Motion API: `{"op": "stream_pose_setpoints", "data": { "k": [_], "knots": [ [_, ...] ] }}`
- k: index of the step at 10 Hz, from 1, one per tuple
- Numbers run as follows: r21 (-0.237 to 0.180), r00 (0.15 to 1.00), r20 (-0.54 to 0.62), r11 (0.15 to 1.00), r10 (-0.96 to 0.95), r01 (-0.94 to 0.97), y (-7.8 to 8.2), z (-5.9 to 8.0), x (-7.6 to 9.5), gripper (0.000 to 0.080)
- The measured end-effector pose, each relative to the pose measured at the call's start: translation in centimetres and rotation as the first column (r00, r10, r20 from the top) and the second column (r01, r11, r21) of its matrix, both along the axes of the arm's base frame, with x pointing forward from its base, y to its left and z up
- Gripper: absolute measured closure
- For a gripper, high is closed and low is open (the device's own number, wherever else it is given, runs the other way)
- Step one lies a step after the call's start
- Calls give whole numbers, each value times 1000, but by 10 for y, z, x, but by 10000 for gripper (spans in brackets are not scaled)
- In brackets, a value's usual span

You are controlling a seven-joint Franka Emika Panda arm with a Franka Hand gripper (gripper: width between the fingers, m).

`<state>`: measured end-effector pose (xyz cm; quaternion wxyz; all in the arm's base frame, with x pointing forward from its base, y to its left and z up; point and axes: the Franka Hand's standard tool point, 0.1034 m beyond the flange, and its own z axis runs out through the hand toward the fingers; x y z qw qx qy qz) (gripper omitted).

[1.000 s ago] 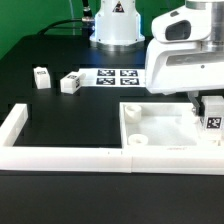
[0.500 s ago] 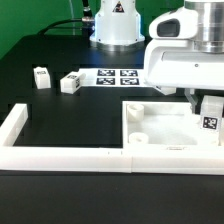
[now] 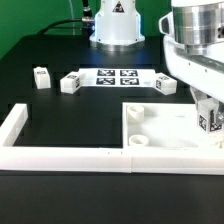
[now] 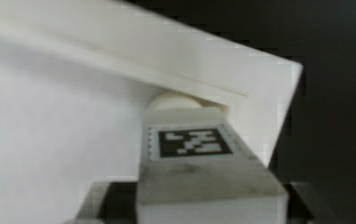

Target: Assemble square table

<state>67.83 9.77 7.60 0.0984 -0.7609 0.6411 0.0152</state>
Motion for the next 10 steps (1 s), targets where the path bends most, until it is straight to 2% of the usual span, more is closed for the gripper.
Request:
{"op": "stream_pose_setpoints", "data": {
  "k": [3, 4, 5, 6, 7, 10],
  "knots": [
    [3, 999, -9, 999, -35, 35, 1, -1, -1, 483],
    [-8, 999, -1, 999, 33, -33, 1, -1, -1, 290],
    [-43, 966, 11, 966, 257, -257, 4, -1, -4, 178],
    [-59, 916, 28, 916, 399, -397, 7, -2, -5, 178],
    [-62, 910, 30, 910, 413, -410, 5, -2, -4, 158],
    [-96, 799, 47, 799, 600, -594, 5, -2, -5, 151]
  ]
}}
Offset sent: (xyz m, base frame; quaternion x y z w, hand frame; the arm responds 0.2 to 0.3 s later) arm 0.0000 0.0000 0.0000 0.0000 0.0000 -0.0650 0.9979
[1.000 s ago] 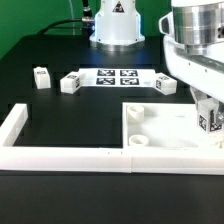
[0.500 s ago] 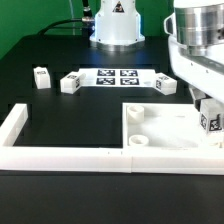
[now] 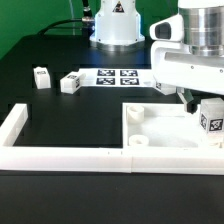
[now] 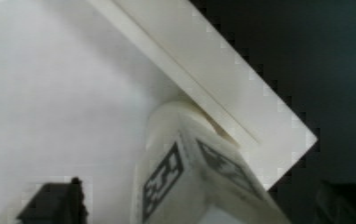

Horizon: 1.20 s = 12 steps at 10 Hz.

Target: Assemble square table

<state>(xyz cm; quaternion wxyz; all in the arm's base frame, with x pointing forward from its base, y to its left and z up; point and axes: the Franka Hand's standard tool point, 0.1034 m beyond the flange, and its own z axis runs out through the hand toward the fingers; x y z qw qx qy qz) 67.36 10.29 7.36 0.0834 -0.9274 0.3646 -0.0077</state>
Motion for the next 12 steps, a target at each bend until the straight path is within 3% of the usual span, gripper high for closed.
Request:
{"op": "stream_pose_setpoints", "data": {
  "k": [2, 4, 6, 7, 8, 9, 10, 12],
  "knots": [
    [-100, 896, 22, 893, 443, -439, 8, 3, 3, 151],
    [-118, 808, 25, 805, 588, -582, 13, 2, 1, 151],
    [-114, 830, 23, 826, 558, -552, 12, 2, 1, 170],
    [-113, 837, 23, 833, 547, -542, 12, 2, 1, 344],
    [-107, 861, 21, 858, 508, -503, 12, 1, 1, 344],
    [-106, 902, 10, 897, 432, -429, 7, 0, 0, 493],
    [-103, 922, 7, 917, 388, -385, 6, 0, 0, 502],
    [-70, 996, -7, 993, 90, -90, 4, -1, 1, 503]
  ]
}}
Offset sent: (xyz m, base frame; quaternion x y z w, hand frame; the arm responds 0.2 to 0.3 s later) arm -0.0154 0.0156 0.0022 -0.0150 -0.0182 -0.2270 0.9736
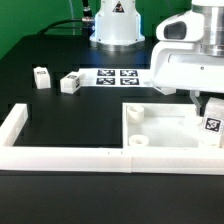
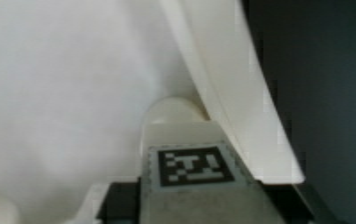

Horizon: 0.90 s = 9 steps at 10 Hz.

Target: Assemble square table

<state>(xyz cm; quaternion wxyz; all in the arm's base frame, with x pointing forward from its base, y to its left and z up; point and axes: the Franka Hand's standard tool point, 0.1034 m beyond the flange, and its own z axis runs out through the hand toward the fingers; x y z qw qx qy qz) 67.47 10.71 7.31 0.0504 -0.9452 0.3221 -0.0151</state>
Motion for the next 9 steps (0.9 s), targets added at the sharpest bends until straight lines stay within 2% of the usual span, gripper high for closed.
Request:
{"op": "stream_pose_setpoints", "data": {
  "k": [1, 2, 3, 5, 6, 7, 8, 9],
  "knots": [
    [31, 982, -11, 981, -190, 191, -1, 0, 1, 503],
    [89, 911, -42, 906, -411, 413, -2, -3, 1, 503],
    [145, 805, -100, 792, -584, 593, -4, -3, 2, 503],
    [147, 776, -118, 762, -619, 630, -4, -3, 2, 503],
    [144, 778, -117, 765, -617, 628, -4, -4, 1, 432],
    [143, 844, -90, 832, -529, 537, -5, -4, 1, 298],
    [133, 928, -48, 918, -370, 373, -6, -6, 0, 298],
    [117, 990, 1, 983, -142, 141, -10, -5, 0, 179]
  ]
}}
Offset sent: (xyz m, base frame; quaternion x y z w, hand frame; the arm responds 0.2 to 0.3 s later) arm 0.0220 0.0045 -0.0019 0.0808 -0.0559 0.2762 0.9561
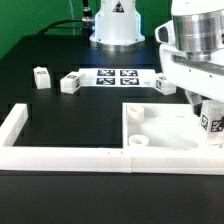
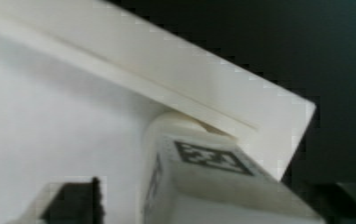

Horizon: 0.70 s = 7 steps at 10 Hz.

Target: Assemble square table

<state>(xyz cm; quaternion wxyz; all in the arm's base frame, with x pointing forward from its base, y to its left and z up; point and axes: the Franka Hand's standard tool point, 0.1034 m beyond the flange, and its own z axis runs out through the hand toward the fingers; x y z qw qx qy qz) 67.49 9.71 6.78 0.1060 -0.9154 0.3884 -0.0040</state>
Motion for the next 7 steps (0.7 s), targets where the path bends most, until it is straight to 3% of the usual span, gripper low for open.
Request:
{"op": "stream_pose_setpoints", "data": {
  "k": [4, 6, 7],
  "knots": [
    [-62, 941, 49, 942, 334, -331, -2, -1, 0, 151],
    [-145, 792, 48, 789, 609, -597, 10, 3, 1, 150],
    [-196, 653, 54, 649, 755, -735, 17, 7, 4, 150]
  ]
}}
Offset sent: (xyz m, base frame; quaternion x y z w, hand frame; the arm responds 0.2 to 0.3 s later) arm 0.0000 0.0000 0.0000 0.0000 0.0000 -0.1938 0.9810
